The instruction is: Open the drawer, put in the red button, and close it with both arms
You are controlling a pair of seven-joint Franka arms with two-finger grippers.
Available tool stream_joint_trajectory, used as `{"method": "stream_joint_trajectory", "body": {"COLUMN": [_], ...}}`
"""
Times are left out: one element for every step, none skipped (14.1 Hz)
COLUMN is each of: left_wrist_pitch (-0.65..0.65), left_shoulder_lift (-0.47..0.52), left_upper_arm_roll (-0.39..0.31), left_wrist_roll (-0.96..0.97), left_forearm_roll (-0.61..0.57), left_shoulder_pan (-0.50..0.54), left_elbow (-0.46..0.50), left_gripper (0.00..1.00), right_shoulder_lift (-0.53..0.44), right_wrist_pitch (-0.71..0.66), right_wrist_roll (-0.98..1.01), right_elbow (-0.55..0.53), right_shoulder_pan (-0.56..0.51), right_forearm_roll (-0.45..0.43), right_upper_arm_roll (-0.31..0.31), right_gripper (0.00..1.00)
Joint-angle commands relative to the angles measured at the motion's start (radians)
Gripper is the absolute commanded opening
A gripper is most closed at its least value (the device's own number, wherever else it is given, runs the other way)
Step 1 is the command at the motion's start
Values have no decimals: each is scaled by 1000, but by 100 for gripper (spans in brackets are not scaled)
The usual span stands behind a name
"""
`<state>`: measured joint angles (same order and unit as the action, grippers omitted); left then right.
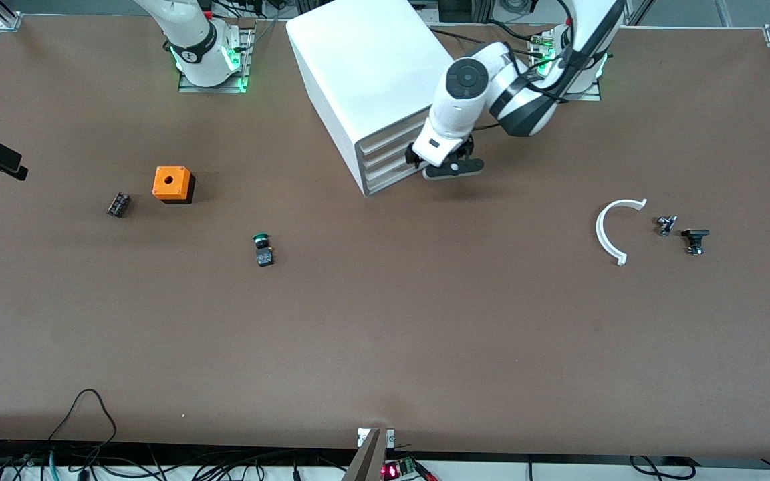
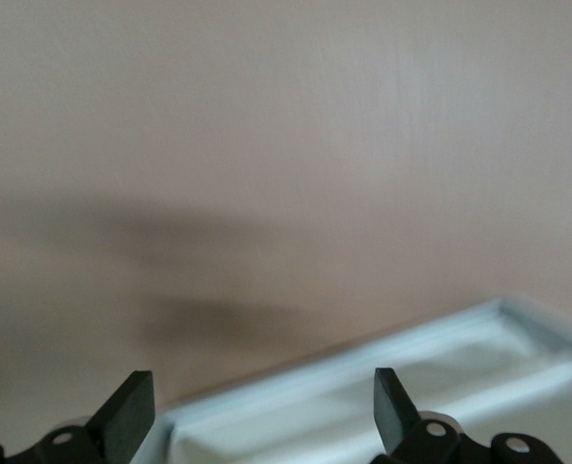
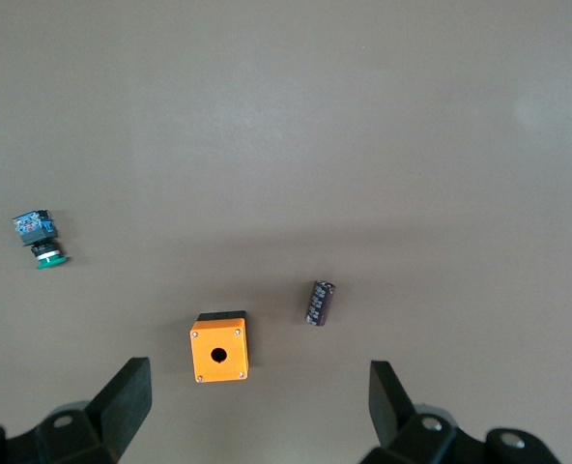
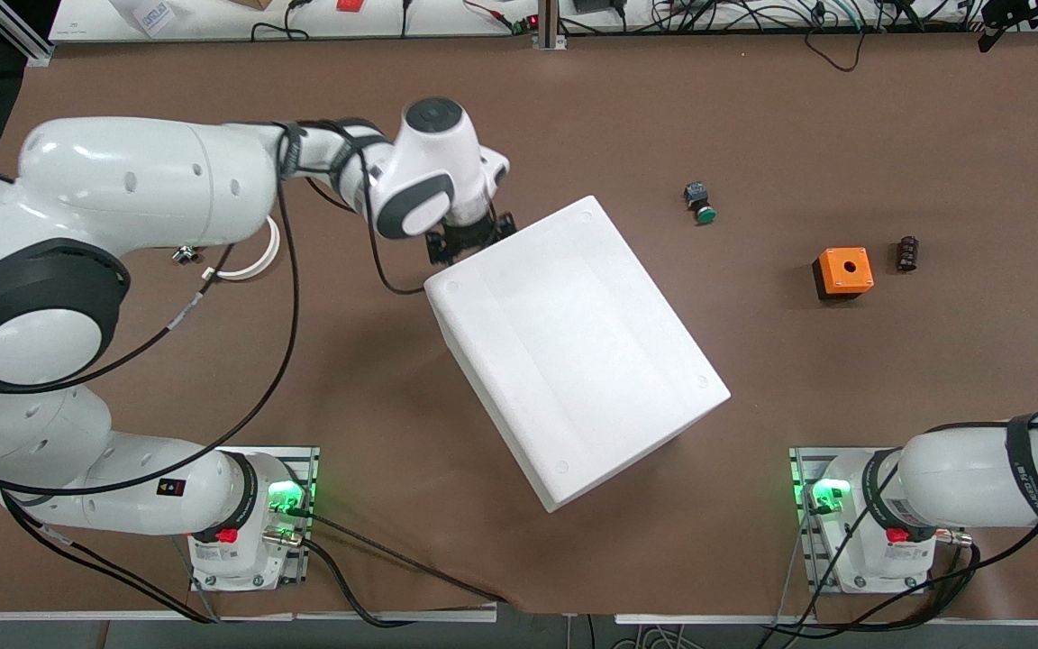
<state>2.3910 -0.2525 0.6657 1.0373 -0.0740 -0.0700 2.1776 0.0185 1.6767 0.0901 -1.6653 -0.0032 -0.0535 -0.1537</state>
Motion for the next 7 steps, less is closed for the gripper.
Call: {"method": "stream_joint_trajectory", "body": {"left_wrist_pitch": [-24,-53,-84,-114,-142,-176,-234], "left_shoulder_lift": [128,174,230,281,318,334,337], "left_upper_arm_roll": [-72,-87,-90,-92,-115,-151,-194], "left_wrist_roll": [-52,-125,-219,-305,-372,-431,-504], "left_forearm_roll": [-17,-17,-15,-15,-15,-15,-15], "left_shoulder_pan": [79,99,123,142,156,157,157], "left_elbow": [-27,-28,-28,-30,-39,-71,-123], "left_gripper": [100,100,100,100,100,100,100], "right_shoulder_lift": [-14,-12,-14,-12,-9,-6,-6], "right_wrist_pitch": [18,26,26,31,32,32,34], "right_wrist_roll": [11,10,7,2,2,2,2], "right_elbow": [-4,-4,-4,-4,-4,-4,-4], "right_shoulder_pan": [0,0,0,0,0,0,0], "right_forearm_roll": [20,21,21,21,21,21,21], "right_upper_arm_roll": [-3,-3,-3,-3,-3,-3,-3], "right_gripper": [100,100,100,100,100,100,100]}}
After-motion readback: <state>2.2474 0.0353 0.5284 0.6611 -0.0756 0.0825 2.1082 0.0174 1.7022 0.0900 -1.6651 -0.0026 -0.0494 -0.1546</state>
